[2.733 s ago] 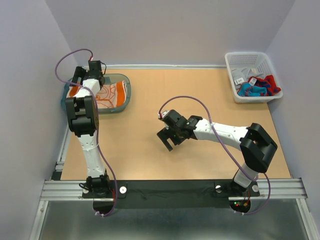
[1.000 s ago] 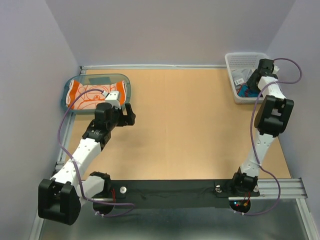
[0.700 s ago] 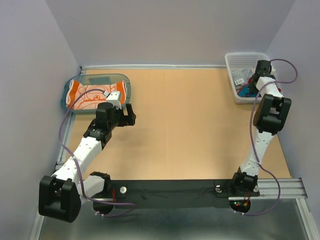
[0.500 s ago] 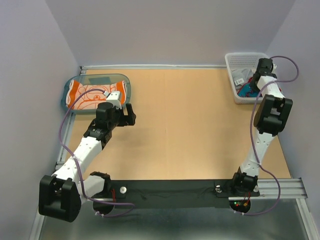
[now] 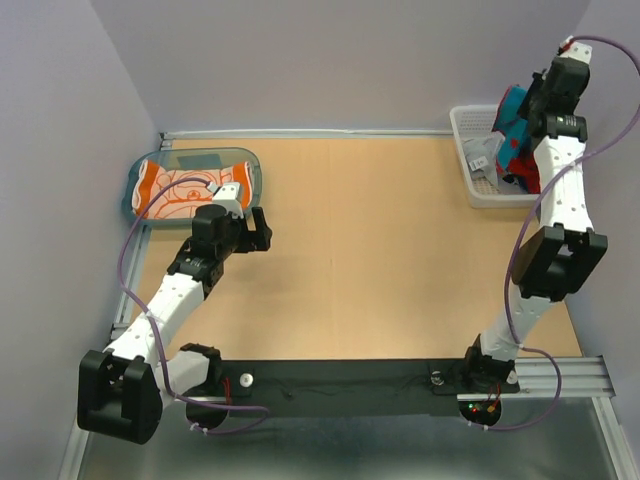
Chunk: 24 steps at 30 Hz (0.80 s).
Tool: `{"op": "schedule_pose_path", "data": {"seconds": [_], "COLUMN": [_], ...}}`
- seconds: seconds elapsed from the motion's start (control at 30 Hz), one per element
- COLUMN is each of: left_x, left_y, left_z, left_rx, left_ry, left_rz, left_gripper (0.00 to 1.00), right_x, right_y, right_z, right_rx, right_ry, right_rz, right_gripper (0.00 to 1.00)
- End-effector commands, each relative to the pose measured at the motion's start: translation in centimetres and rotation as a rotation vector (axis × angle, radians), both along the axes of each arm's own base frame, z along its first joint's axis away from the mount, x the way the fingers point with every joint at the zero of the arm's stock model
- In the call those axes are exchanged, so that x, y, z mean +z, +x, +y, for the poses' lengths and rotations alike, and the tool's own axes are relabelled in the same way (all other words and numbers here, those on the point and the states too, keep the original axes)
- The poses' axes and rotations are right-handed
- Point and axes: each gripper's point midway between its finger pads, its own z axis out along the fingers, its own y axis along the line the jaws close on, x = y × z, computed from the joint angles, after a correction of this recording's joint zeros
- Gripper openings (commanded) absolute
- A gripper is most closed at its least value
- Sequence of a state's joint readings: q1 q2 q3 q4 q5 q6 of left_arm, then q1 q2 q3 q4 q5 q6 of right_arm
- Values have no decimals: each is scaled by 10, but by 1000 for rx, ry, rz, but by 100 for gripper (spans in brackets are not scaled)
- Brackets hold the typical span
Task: Fold and stack the towels
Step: Grab crumpled towel, then move the towel to the center of the board
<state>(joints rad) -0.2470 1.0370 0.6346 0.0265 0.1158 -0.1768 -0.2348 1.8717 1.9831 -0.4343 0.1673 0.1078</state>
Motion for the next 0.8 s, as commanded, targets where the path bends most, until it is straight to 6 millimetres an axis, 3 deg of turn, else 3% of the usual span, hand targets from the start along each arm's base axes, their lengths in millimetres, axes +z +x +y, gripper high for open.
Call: {"op": "schedule_pose_path", "data": {"seconds": [0.0, 0.03, 0.1, 0.17, 0.3, 0.33, 0.37, 0.4, 0.43, 0.47, 0.5, 0.53, 0.6, 0.63, 0.7, 0.73, 0.77], "left_x": [25, 25, 26, 28, 32, 33, 34, 34, 35, 36, 37, 40, 40, 42, 44, 45, 44], "left_y": [9, 9, 9, 8, 7, 6, 6, 6, 5, 5, 5, 4, 2, 1, 1, 1, 0], "left_z": [-3, -3, -3, -3, -3, -3, -3, -3, -4, -3, -4, -4, -4, -4, -3, -4, -5], "left_rx": [-5, -5, -6, -7, -9, -10, -12, -12, -13, -13, -14, -18, -18, -18, -18, -23, -25], "left_ry": [-16, -16, -18, -20, -20, -23, -23, -23, -26, -27, -28, -31, -34, -36, -38, -40, -42], "left_rz": [-83, -83, -86, -94, -108, -112, -115, -117, -121, -124, -128, -139, -143, -150, -159, -161, -158], "left_gripper": [99, 99, 99, 99, 99, 99, 99, 99, 99, 99, 99, 99, 99, 99, 99, 99, 99], "right_x": [79, 101, 119, 133, 123, 116, 118, 87, 73, 58, 19, -2, -47, -100, -140, -176, -189], "right_y": [11, 9, 5, -5, -33, -44, -60, -68, -79, -98, -118, -140, -181, -221, -266, -308, -325], "right_z": [80, 105, 138, 184, 259, 288, 301, 316, 331, 359, 369, 393, 417, 438, 456, 466, 469], "right_rx": [263, 314, 405, 517, 710, 780, 819, 861, 903, 982, 1032, 1098, 1192, 1261, 1325, 1365, 1376], "right_ry": [-94, -104, -97, -126, -100, -93, -84, -67, -54, -17, 13, 63, 119, 156, 201, 236, 249], "right_rz": [-169, -215, -258, -285, -270, -257, -263, -197, -166, -134, -46, 6, 120, 263, 391, 519, 570], "right_gripper": [0, 0, 0, 1, 0, 0, 0, 1, 1, 0, 0, 0, 1, 1, 1, 1, 7]}}
